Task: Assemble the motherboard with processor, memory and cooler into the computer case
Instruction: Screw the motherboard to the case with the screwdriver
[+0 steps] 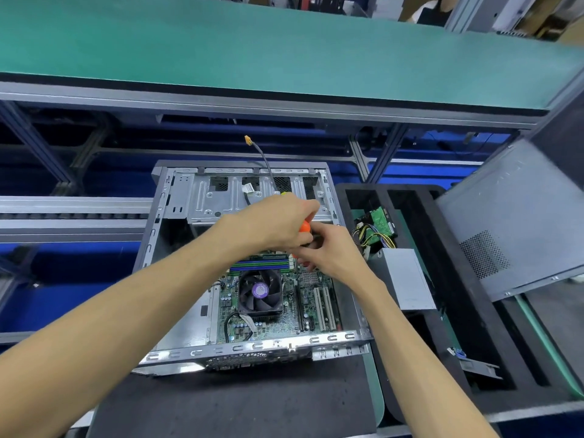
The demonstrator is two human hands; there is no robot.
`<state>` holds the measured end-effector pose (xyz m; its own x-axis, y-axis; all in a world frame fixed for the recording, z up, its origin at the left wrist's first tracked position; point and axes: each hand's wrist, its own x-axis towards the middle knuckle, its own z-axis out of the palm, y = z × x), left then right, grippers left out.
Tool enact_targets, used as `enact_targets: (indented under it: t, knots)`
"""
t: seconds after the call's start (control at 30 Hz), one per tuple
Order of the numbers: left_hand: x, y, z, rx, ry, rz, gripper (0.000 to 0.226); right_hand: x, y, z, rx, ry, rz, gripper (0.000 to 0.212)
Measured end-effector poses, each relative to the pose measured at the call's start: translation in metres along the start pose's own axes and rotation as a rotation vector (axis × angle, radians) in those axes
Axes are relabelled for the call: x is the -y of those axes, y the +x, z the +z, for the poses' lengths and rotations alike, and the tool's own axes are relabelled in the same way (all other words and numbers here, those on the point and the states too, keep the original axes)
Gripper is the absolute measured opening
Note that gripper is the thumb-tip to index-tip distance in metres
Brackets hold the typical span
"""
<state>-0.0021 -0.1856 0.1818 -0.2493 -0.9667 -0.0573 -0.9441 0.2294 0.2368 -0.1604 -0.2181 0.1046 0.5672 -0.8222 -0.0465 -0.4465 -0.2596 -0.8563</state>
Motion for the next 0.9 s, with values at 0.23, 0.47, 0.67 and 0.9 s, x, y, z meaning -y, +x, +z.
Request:
enact_targets:
  t: [0.23,0.47,0.67,0.9]
  knots:
    - [0.009,-0.018,0.008,-0.251,-0.356,-0.150,0.035,0.011,-0.022,-0.012,-0.417,0.279,-0.040,0.014]
    - [-0.043,-0.019,0.018,-0.224,-0.745,-0.028,0.010,0.017,-0.065,-0.058,-0.778,0.743,0.033,0.031]
    - [-0.121,-0.006,0.040,-0.108,-0.906,0.104,0.010,-0.010,-0.110,-0.103,-0.989,0.809,0.200,0.040]
    - [-0.213,0.023,0.107,0.108,-0.901,0.050,0.021,-0.075,-0.176,-0.139,-1.127,0.599,0.272,0.038]
